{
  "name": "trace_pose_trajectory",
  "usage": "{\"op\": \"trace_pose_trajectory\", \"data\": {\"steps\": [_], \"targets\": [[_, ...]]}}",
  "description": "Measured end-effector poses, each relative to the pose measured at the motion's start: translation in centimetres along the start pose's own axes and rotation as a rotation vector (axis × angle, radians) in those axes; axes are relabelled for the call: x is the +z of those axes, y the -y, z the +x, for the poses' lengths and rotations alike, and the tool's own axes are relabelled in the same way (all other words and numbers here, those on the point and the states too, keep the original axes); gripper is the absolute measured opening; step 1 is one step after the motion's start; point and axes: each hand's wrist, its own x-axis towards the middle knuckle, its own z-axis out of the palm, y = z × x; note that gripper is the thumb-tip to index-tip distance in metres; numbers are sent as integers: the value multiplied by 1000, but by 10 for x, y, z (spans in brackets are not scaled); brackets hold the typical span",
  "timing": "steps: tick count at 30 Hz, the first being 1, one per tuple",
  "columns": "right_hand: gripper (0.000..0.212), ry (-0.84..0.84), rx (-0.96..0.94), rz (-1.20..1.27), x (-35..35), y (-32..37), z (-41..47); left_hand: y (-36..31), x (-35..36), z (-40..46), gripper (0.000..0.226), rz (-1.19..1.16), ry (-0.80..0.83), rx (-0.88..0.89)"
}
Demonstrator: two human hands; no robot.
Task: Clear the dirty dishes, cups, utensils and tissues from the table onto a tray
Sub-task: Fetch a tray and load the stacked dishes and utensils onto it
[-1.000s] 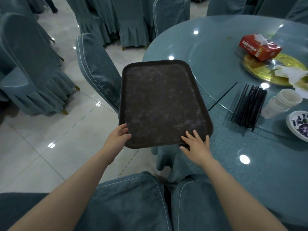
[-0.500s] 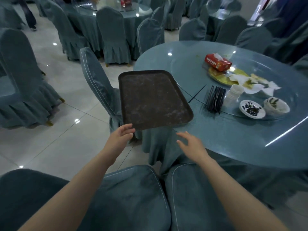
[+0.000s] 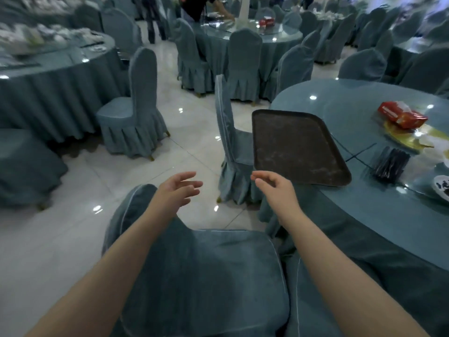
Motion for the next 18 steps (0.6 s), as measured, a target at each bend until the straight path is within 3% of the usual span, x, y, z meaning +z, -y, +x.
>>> {"op": "trace_pose_trajectory", "data": {"steps": [3,9,18], "targets": [[18,39,24,122,42,14,-3,5,-30,-7,29,-16,-39,-13],[19,149,20,84,116,35,12,18,-107,16,29,-56,-107,6],[19,-36,126,123,260,45,73,40,-247,132,28,-54,69,-13]]}}
